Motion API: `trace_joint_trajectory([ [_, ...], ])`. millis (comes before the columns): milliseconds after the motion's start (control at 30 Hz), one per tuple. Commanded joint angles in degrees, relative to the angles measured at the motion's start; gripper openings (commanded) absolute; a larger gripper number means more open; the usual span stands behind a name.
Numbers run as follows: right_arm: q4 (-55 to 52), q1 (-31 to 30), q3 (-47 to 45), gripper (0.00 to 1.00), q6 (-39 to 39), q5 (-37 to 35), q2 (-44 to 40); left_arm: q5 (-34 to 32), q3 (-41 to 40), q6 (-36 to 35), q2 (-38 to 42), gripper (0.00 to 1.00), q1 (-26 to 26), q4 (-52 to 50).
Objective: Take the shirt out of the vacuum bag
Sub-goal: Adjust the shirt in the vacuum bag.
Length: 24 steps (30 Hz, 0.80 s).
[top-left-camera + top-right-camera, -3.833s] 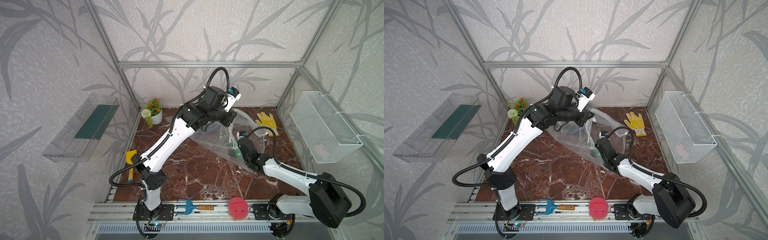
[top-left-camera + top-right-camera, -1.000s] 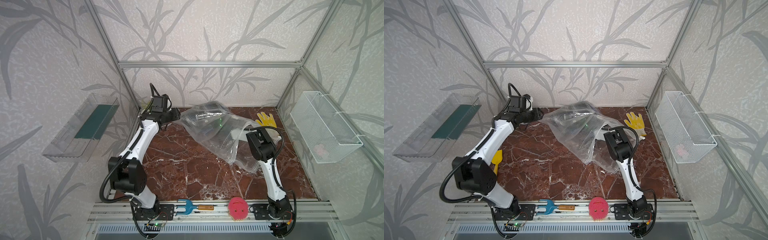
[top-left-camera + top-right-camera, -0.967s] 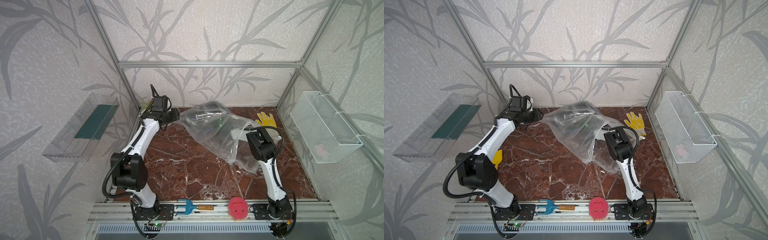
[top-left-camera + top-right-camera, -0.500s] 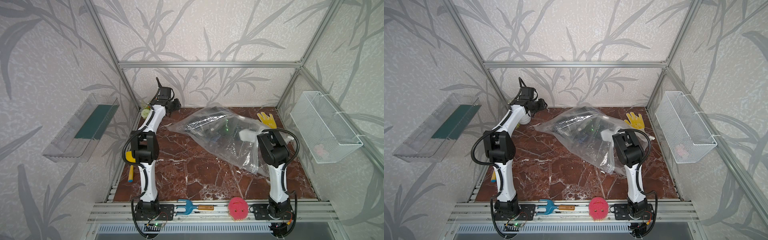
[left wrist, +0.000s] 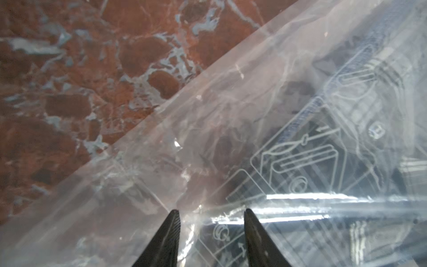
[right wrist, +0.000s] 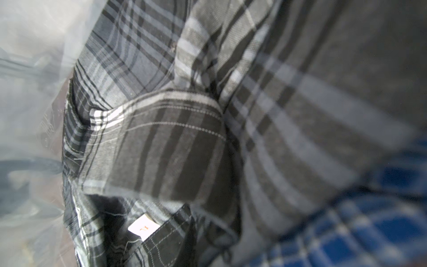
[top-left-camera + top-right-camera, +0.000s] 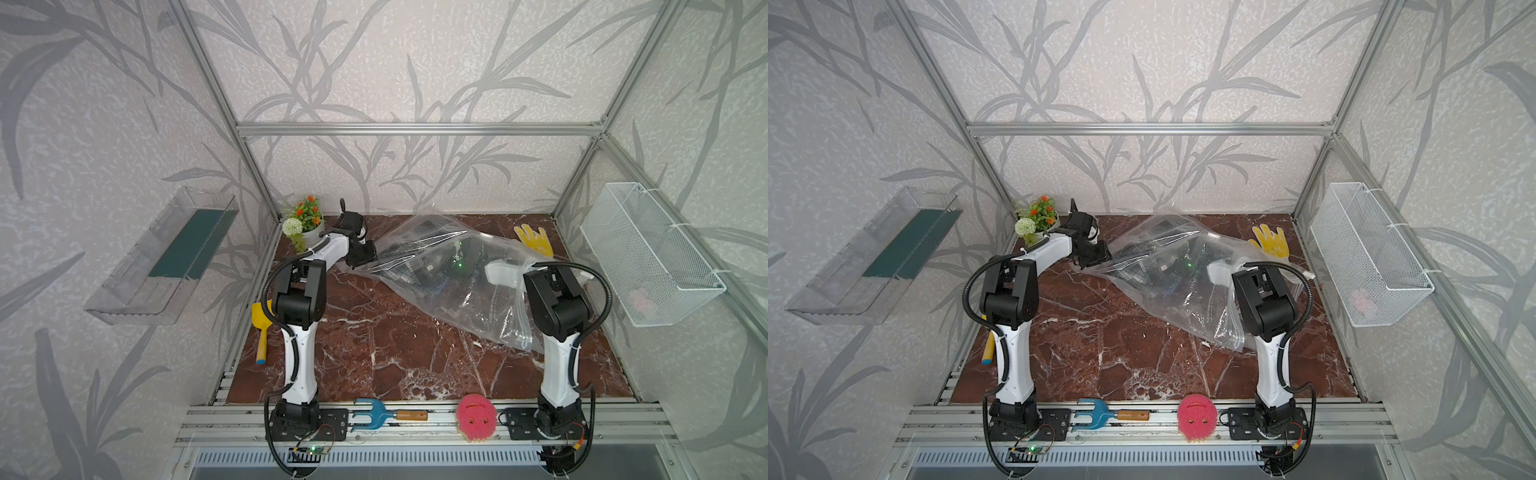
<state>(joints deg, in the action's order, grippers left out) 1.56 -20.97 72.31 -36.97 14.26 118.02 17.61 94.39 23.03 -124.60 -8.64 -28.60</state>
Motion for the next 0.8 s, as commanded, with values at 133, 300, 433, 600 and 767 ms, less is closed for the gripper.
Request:
trace_joint_trajectory([
  [133,-10.0,0.6,-4.8,0.00,4.8,-0.6,-3.1,0.4,0.6,1.2,-1.0,0.43,1.2,2.2],
  [300,-9.8,1.0,-5.7,0.00,4.5,-0.6,-3.4,0.5,0.7,1.2,-2.9,0.43,0.5,2.1],
  [433,-10.1,1.0,-4.8,0.00,4.5,-0.6,-2.6,-0.2,-0.2,0.8,-3.9,0.43,0.0,2.0],
  [600,-10.8,1.1,-3.3,0.00,4.4,0.2,-1.6,-1.5,-2.6,1.1,-3.7,0.42,-0.3,2.5],
  [767,-13.2,1.4,-3.0,0.00,5.7,-0.8,-2.8,-6.0,-2.5,-1.1,-3.6,0.42,-1.2,0.0],
])
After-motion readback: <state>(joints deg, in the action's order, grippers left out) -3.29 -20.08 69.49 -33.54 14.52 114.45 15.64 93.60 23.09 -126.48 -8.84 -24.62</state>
